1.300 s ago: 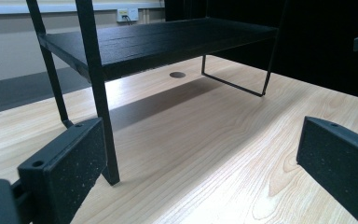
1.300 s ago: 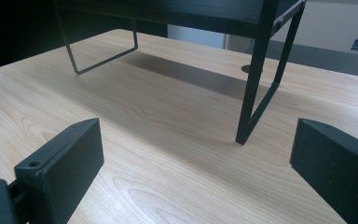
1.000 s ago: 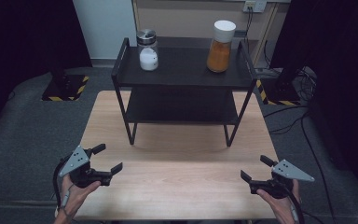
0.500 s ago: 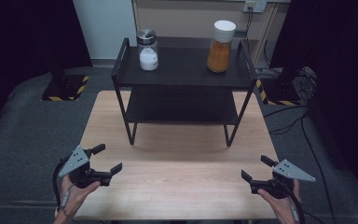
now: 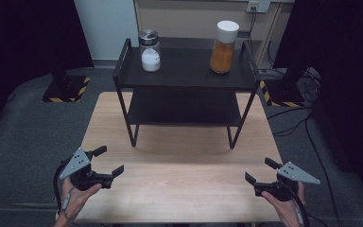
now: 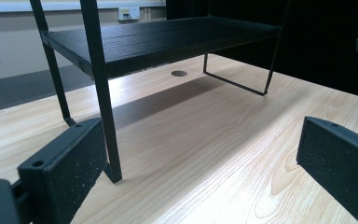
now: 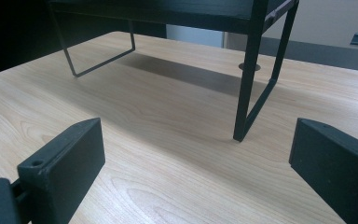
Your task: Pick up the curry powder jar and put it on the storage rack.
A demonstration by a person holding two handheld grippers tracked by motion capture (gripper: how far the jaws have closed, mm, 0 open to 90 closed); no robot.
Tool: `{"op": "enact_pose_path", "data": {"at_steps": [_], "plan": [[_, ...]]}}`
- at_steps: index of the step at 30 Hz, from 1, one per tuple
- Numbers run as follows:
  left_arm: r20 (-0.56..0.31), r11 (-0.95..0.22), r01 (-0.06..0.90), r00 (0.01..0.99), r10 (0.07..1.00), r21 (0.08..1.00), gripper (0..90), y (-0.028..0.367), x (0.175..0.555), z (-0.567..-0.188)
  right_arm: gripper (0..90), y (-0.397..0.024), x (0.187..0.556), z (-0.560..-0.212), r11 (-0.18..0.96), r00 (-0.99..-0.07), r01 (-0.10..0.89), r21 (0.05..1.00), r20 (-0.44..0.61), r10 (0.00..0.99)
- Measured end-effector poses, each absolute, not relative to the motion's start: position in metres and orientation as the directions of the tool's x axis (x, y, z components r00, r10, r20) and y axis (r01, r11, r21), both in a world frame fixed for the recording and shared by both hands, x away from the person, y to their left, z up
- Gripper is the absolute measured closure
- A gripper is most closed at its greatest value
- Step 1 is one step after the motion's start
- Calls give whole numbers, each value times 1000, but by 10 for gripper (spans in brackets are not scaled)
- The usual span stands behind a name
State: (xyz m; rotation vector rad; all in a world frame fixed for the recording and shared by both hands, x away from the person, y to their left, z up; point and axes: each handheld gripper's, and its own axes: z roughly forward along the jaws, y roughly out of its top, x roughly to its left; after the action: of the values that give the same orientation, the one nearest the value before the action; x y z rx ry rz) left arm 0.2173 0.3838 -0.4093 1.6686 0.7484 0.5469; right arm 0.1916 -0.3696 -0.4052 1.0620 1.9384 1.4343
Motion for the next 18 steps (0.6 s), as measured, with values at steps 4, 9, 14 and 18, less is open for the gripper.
{"op": "enact_pose_path", "data": {"at_steps": [4,9,14,18], "plan": [[-37,-126,187,685,727,974,4,384,217,-409,38,-370,191,-406,138,-567,289,947,53,822],[-38,-126,187,685,727,974,4,384,217,-409,38,-371,190,-405,136,-565,290,947,54,824],[-40,-122,187,684,728,975,4,384,217,-409,38,-371,191,-405,138,-564,292,946,54,824],[-40,-123,188,683,729,974,4,384,217,-409,38,-371,190,-405,141,-564,292,946,51,824]]}}
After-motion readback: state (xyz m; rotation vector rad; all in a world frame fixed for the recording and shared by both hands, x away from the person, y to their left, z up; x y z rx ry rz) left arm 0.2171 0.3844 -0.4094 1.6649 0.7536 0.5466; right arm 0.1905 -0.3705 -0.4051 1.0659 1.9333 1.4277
